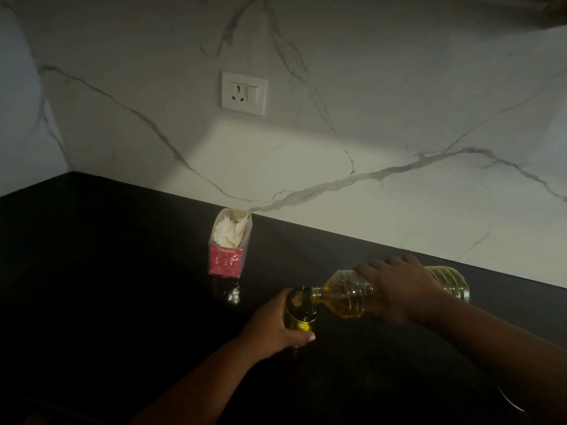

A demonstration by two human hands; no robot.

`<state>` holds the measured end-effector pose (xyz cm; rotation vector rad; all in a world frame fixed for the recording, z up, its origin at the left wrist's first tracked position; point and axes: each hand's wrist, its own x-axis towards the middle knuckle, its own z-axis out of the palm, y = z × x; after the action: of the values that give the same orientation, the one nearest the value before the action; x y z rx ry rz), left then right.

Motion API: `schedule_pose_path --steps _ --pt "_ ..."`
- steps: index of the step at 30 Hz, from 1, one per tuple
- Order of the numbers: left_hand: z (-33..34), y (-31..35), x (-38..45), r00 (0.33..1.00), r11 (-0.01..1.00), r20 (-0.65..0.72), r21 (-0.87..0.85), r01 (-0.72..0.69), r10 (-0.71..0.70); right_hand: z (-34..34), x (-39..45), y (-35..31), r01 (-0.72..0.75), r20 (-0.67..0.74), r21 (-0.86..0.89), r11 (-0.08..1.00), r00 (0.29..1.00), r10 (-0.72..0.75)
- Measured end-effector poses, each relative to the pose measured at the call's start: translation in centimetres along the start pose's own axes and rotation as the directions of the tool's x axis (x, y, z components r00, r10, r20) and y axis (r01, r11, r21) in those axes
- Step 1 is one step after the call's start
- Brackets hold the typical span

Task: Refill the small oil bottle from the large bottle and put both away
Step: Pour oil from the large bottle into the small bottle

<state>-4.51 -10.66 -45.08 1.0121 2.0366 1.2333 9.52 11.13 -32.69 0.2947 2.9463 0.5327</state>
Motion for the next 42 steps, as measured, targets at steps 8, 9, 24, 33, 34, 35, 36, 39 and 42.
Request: schedule_pose_path --steps 8,9,24,33,34,35,36,39,42 --pt "-0.03 -0.03 0.12 1.0 1.0 0.008 0.01 0.015 -0.015 -0.46 -0.07 -0.03 0.001 0.025 0.018 1.0 1.0 -0.001" --pt "-0.07 -0.03 0.11 1.0 1.0 0.012 0.011 0.018 -0.018 -0.47 -0.09 -0.04 -0.001 0.022 0.018 1.0 1.0 0.0" --pt "-0.09 -0.31 0.35 0.999 0.999 0.02 0.01 0.032 -0.032 -0.54 0.0 -0.07 -0.008 0.025 0.002 1.0 1.0 0.008" --pt "-0.09 -0.35 0.44 1.0 1.0 0.013 0.012 0.017 -0.017 -0.25 0.17 0.03 0.0 0.02 0.001 1.0 1.0 0.0" --pt "-0.07 -0.37 0.45 1.0 1.0 0.011 0.012 0.016 -0.016 -0.24 0.17 0.04 0.0 0.017 -0.001 1.0 1.0 0.0" --pt "-0.07 -0.4 0.48 1.0 1.0 0.008 0.013 0.015 -0.015 -0.27 0.16 0.04 0.001 0.017 -0.002 1.0 1.0 -0.001" --pt "-0.05 -0.41 0.5 1.0 1.0 0.006 0.013 0.013 -0.013 -0.32 0.14 0.02 0.002 0.019 -0.005 1.0 1.0 -0.002" --pt "-0.07 -0.48 0.51 1.0 1.0 0.01 0.008 0.01 -0.01 -0.57 0.18 -0.01 0.008 0.03 -0.016 1.0 1.0 -0.007" --pt "-0.06 -0.62 0.56 1.0 1.0 0.019 -0.002 0.012 -0.012 -0.72 0.24 0.0 0.009 0.038 -0.016 1.0 0.999 -0.009"
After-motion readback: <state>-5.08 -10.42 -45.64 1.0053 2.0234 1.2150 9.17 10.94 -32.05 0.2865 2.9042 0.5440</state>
